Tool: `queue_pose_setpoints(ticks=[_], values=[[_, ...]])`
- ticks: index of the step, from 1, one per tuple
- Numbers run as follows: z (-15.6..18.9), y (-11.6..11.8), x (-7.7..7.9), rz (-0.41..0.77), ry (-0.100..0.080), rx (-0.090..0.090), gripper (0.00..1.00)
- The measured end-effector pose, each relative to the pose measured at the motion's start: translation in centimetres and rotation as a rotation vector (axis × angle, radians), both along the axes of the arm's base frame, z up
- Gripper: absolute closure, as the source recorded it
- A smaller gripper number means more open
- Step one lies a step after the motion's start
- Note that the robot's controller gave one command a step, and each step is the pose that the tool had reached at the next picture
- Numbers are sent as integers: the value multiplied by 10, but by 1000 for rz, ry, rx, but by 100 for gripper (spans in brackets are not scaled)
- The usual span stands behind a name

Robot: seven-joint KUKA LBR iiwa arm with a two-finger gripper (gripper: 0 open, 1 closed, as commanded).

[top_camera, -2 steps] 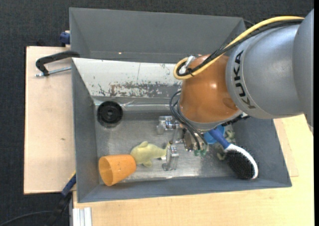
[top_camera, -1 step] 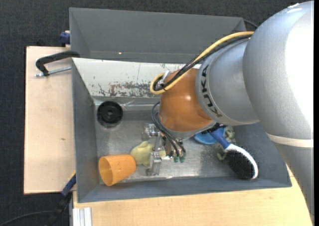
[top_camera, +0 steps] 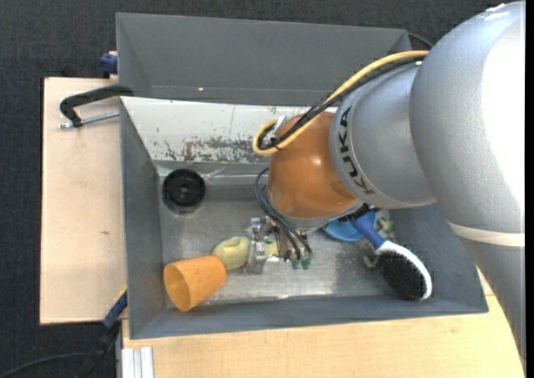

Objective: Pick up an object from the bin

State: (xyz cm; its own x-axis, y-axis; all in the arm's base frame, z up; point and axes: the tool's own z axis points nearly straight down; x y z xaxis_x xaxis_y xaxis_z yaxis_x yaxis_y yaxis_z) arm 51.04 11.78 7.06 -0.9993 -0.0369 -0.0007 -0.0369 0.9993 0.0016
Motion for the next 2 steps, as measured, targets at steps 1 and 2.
queue_pose_setpoints(ticks=[1,2], values=[[123,-5,13,129,-13,1,100],[264,0,18,135,-15,1,100]])
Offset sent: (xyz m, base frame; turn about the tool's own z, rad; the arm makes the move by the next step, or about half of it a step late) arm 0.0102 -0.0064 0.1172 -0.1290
